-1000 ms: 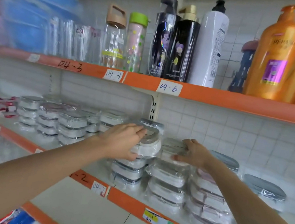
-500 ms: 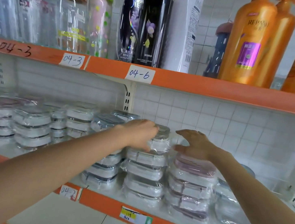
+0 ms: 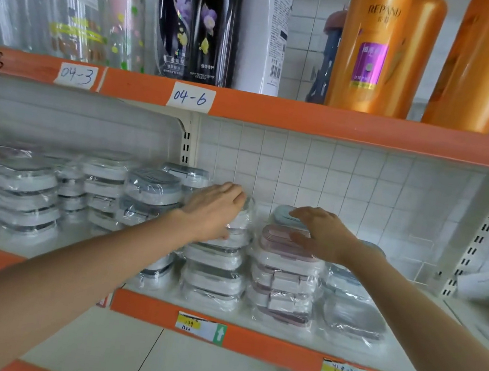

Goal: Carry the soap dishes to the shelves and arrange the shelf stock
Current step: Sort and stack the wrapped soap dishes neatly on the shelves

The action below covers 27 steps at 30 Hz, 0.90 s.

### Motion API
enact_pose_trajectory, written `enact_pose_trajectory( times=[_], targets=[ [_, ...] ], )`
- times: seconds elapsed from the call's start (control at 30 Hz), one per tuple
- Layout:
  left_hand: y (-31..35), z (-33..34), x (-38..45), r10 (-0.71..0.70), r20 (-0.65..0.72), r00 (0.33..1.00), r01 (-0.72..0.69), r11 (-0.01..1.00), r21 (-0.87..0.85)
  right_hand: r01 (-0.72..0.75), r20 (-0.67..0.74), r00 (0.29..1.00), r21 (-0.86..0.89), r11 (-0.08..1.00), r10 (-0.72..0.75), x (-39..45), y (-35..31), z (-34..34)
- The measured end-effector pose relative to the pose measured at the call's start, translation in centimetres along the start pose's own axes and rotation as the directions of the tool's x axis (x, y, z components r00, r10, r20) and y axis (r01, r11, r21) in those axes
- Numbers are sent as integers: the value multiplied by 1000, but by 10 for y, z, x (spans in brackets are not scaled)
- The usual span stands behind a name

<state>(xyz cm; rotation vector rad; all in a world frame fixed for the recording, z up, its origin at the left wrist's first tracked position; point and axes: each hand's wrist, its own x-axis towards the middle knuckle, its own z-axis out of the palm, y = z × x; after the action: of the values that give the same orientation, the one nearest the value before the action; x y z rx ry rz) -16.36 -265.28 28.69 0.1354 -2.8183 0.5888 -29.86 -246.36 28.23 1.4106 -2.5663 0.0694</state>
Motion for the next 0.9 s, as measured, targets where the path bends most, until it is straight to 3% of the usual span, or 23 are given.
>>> enact_pose_trajectory(
  times=[0.13, 0.3, 0.6, 0.73, 0.9],
  targets=[
    [28, -10, -25, 64, -79, 995, -64, 998, -6, 48, -31, 998, -141, 989, -53, -20, -8, 0],
    [78, -5, -57, 149, 31, 988, -146, 986, -81, 90, -60, 993, -184, 979, -103, -70, -23, 14],
    [192, 67, -105, 276, 223, 935, -216, 942, -258, 41, 219, 975, -25, 999, -34, -197, -14, 107],
    [238, 116, -116, 329, 325, 887, -216, 916, -336, -53, 359, 933, 31, 998, 38, -237, 0, 175],
    [276, 182, -110, 307, 364, 880, -146, 902, -408, -195, 432, 891, 83, 977, 141, -256, 18, 259]
  ],
)
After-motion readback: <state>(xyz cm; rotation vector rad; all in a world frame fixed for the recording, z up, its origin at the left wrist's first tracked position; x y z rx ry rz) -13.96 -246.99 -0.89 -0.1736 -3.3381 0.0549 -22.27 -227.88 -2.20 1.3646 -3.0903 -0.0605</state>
